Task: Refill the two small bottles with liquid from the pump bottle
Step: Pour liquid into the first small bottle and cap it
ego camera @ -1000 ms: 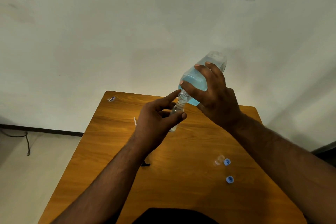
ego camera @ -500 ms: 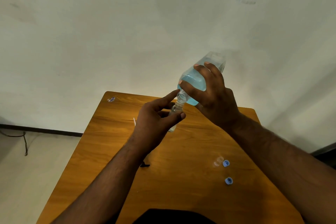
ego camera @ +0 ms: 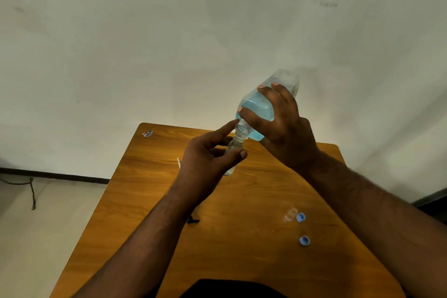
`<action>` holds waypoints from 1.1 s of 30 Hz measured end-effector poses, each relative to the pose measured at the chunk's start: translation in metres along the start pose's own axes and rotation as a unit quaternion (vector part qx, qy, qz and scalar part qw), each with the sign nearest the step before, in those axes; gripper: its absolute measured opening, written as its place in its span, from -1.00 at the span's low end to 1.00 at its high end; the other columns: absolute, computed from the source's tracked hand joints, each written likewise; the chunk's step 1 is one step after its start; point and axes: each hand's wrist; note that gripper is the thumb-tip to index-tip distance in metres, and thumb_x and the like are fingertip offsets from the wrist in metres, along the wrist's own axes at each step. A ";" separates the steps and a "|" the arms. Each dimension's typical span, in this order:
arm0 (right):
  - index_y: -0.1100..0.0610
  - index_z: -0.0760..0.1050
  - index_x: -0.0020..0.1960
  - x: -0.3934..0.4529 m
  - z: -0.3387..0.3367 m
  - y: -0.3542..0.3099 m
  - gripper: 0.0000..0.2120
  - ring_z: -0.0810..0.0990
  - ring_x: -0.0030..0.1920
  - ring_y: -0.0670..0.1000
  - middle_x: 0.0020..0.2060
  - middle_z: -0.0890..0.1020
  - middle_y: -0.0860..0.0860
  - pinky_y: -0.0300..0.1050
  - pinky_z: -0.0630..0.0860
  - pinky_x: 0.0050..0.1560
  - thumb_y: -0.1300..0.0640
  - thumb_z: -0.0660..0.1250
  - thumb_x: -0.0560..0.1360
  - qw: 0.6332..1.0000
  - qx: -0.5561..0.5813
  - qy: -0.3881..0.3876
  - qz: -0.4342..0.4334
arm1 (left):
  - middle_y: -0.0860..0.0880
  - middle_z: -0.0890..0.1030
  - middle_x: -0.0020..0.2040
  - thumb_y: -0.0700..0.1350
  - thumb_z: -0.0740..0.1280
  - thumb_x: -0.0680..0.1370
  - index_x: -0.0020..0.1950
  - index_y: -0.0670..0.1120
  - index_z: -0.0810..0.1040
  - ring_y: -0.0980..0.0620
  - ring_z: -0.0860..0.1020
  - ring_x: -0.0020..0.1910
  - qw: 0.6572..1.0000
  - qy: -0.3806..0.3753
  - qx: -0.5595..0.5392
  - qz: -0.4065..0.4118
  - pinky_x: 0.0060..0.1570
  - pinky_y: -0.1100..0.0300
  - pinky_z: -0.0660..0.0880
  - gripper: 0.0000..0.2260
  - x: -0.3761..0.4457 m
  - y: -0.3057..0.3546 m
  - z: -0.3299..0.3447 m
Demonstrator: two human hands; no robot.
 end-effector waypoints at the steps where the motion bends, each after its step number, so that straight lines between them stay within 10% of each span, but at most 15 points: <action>1: -0.03 0.25 0.37 0.000 0.000 0.000 -0.33 0.31 0.36 0.32 0.33 0.29 0.22 0.20 0.63 -0.07 0.21 0.50 0.37 1.000 0.006 -0.001 0.007 | -0.01 0.67 0.05 -0.20 0.48 0.46 0.42 0.07 0.45 0.03 0.68 0.01 1.000 -0.001 -0.005 0.001 -0.11 0.14 0.65 -0.44 0.000 0.000 0.000; 10: -0.03 0.23 0.39 -0.012 0.002 -0.014 -0.28 0.32 0.37 0.19 0.34 0.36 0.23 0.02 0.58 0.06 0.04 0.52 0.35 0.981 0.144 0.000 0.127 | 0.01 0.67 0.11 -0.13 0.51 0.39 0.41 0.06 0.45 0.01 0.66 0.10 0.999 0.012 -0.047 -0.004 -0.08 0.04 0.66 -0.40 0.000 -0.004 0.003; 17: 0.04 0.31 0.39 -0.040 0.017 -0.023 -0.20 0.38 0.25 -0.09 0.28 0.44 0.06 -0.46 0.37 0.14 0.01 0.58 0.25 0.887 0.333 -0.005 0.319 | -0.04 0.70 0.08 -0.22 0.48 0.44 0.20 -0.15 0.61 -0.01 0.68 0.04 0.998 -0.014 -0.068 -0.003 -0.11 0.11 0.63 -0.67 -0.003 -0.015 0.010; 23: -0.12 0.20 0.43 -0.084 0.050 -0.039 -0.09 0.42 0.28 0.02 0.34 0.41 -0.01 0.10 0.59 0.11 -0.02 0.61 0.21 0.811 0.427 -0.105 0.386 | -0.09 0.69 0.07 -0.21 0.49 0.38 0.12 -0.16 0.62 -0.03 0.66 0.09 0.998 -0.011 -0.060 -0.015 0.02 0.04 0.63 -0.69 -0.005 -0.032 0.017; 33: -0.24 0.16 0.42 -0.131 0.088 -0.064 -0.05 0.40 0.29 -0.05 0.32 0.38 -0.05 0.03 0.55 0.17 -0.02 0.62 0.20 0.774 0.474 -0.179 0.380 | -0.22 0.67 0.03 -0.41 0.44 0.43 0.13 -0.34 0.56 -0.09 0.67 0.03 0.996 -0.013 -0.082 -0.036 0.01 0.09 0.63 -0.72 -0.009 -0.058 0.027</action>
Point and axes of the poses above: each hand's wrist, its own x-axis towards the middle knuckle, its own z-axis out of the palm, y = z × x
